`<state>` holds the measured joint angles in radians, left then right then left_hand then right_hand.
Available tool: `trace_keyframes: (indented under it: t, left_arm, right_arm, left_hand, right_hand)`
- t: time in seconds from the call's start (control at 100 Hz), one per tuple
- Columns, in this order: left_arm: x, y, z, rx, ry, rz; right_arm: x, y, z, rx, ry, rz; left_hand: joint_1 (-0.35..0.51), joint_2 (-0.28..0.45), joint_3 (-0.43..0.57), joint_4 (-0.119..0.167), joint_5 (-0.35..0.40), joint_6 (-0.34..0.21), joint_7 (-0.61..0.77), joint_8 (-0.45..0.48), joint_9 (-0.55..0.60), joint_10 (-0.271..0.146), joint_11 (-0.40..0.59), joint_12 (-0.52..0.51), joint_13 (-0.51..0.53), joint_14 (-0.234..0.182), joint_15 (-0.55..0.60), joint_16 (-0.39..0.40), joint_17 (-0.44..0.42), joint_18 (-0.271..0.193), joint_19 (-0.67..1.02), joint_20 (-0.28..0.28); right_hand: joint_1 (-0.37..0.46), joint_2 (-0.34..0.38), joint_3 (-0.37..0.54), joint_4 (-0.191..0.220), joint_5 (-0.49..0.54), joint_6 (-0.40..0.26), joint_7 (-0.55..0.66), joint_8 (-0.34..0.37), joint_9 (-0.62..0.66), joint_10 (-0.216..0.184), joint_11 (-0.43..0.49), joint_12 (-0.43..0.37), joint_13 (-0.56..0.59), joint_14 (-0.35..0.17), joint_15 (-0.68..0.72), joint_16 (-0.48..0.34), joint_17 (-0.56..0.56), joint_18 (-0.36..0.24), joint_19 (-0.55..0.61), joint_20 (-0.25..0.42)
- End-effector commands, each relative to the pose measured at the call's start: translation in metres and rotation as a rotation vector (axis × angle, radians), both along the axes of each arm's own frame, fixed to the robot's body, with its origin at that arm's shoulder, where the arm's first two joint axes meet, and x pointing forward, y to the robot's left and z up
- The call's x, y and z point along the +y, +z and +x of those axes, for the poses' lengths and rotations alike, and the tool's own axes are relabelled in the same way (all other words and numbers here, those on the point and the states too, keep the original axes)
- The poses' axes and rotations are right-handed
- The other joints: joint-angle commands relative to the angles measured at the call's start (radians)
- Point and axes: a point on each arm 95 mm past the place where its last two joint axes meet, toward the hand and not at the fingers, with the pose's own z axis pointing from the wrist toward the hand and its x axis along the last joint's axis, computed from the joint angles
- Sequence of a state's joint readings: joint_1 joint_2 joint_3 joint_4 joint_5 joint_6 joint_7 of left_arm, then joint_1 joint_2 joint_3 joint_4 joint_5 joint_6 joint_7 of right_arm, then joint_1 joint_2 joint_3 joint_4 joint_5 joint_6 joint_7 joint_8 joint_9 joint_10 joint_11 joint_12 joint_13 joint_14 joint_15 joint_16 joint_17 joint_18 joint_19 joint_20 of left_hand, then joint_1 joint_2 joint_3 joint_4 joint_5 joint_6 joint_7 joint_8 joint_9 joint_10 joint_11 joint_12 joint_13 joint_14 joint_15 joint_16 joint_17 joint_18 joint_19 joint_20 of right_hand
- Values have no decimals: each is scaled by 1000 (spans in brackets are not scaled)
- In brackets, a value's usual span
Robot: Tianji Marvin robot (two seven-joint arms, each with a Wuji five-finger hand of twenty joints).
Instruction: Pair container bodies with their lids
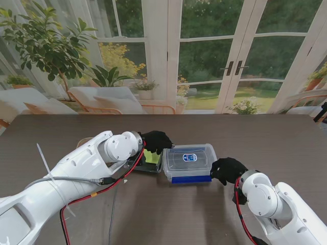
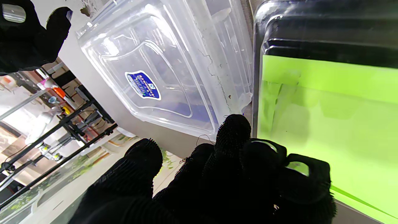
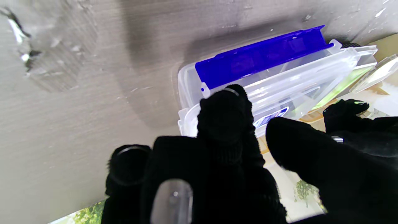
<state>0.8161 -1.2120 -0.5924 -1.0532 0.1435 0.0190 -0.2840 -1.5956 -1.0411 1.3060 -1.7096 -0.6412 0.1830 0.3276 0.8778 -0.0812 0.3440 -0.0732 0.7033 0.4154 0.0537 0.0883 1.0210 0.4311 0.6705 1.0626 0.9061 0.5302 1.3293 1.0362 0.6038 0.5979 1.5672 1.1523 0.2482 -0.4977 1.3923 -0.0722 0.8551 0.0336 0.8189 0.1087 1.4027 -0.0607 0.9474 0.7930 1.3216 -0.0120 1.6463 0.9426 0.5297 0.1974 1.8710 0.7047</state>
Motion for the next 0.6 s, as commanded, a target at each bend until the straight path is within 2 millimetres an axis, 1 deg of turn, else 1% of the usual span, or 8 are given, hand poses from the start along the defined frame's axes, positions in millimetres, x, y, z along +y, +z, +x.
trace_keyframes:
  t: [0.0, 0.17, 0.2, 0.24, 0.3, 0.34, 0.49, 0.59]
  left_arm:
    - [-5, 1, 1, 16, -10, 10]
    - [-5, -1, 4, 16, -10, 41]
    - [-5, -1, 5, 18, -10, 45]
    - [-6, -2, 6, 21, -9, 50]
    - [-6, -3, 7, 26, -9, 58]
    - [-7, -4, 8, 32, -8, 61]
    - [-8, -8, 10, 62, -12, 74]
    - [-9, -11, 11, 86, -17, 79]
  right_arm:
    - [3, -5, -2, 27, 19, 0]
    - [5, -11, -1, 48, 24, 2]
    - [5, -12, -1, 51, 24, 3]
    - [5, -12, 0, 54, 24, 3]
    - [5, -13, 0, 58, 25, 3]
    - [5, -14, 0, 61, 26, 3]
    - [6, -16, 2, 73, 29, 2]
    - [6, -17, 3, 78, 30, 1]
  left_hand:
    - [-27, -10, -23, 15, -27, -3, -16, -9, -13, 30, -5, -4, 15, 39, -32, -10, 28, -39, 42, -4]
    - [-32, -8, -30, 16, -93, -9, -38, -17, -15, 28, 1, -1, 23, 33, -24, -12, 37, -42, 49, -9]
    - [-33, -8, -31, 16, -111, -13, -44, -20, -17, 28, 2, 0, 23, 31, -22, -12, 38, -43, 50, -10]
    - [-37, -7, -34, 16, -146, -18, -55, -24, -20, 29, 2, 1, 24, 29, -20, -12, 39, -45, 52, -11]
    - [-38, -6, -35, 16, -161, -26, -56, -26, -22, 26, 5, 3, 26, 26, -14, -12, 41, -46, 55, -14]
    - [-39, -3, -38, 17, -178, -29, -59, -28, -22, 27, 10, 7, 29, 23, -7, -11, 42, -48, 56, -16]
    - [-40, 1, -45, 17, -175, -23, -54, -30, -23, 29, 20, 15, 30, 22, 1, -12, 43, -49, 60, -20]
    - [-39, 5, -52, 17, -151, -15, -44, -28, -24, 28, 21, 16, 29, 23, 2, -13, 43, -49, 61, -22]
  right_hand:
    - [-43, -3, 9, 4, -4, -21, -7, 7, 44, 69, -16, -8, -6, -27, 9, -8, 641, 35, 39, -19]
    - [-44, 12, 9, 12, -15, -14, -20, 14, 46, 71, -10, -2, -6, -25, 16, -7, 641, 36, 38, -18]
    - [-47, 20, 2, 29, -13, -11, -37, 32, 46, 71, -5, 0, -6, -26, 18, -7, 641, 36, 38, -18]
    - [-46, 26, 2, 30, -18, -8, -42, 36, 46, 71, -3, 0, -6, -27, 20, -6, 641, 37, 40, -17]
    - [-48, 36, 2, 34, -23, -6, -49, 44, 47, 71, 3, 2, -6, -27, 23, -5, 641, 38, 42, -16]
    - [-49, 42, -5, 50, -24, -6, -73, 86, 46, 72, 9, -2, -6, -27, 23, -4, 641, 37, 42, -13]
    - [-50, 45, -6, 46, -31, -6, -83, 95, 46, 72, 10, -4, -6, -26, 25, -4, 642, 36, 43, -12]
    - [-49, 48, -5, 45, -46, -5, -95, 96, 47, 73, 11, -4, -6, -27, 26, -3, 642, 37, 43, -12]
